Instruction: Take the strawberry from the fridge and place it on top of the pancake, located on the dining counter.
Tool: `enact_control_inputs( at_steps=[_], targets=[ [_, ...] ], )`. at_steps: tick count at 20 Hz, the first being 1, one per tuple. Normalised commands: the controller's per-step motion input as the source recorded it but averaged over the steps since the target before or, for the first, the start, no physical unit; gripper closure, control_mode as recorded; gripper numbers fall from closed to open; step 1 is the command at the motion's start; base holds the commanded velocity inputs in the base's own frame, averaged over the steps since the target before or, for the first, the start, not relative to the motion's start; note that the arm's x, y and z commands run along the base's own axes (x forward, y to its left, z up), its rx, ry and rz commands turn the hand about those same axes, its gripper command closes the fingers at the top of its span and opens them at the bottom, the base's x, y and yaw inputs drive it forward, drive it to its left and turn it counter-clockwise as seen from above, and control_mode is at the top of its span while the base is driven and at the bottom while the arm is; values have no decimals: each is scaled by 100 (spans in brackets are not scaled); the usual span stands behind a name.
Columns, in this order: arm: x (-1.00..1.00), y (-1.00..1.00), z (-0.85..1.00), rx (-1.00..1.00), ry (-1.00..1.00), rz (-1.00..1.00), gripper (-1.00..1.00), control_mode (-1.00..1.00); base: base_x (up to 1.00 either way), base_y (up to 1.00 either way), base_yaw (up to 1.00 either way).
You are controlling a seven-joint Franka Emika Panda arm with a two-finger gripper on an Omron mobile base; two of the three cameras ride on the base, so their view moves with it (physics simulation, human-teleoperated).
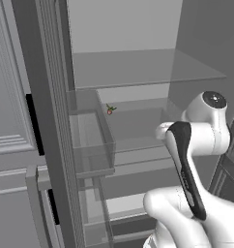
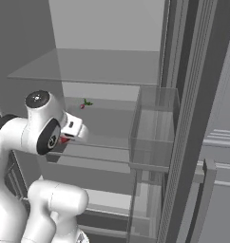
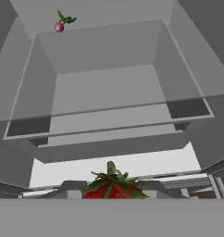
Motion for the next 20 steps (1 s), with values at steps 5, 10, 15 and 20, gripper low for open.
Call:
enact_control_inputs(
  at_steps=[5, 10, 15, 20],
  targets=[
    [-6, 2, 25, -3, 27, 0, 100, -100, 0, 0, 0],
    [-34, 1, 0, -1, -4, -1, 100, -100, 0, 0, 0],
    [-89, 0, 0, 0, -36, 0, 100, -100, 0, 0, 0],
    [-61, 0, 7, -2, -20, 2, 100, -100, 0, 0, 0]
  ],
)
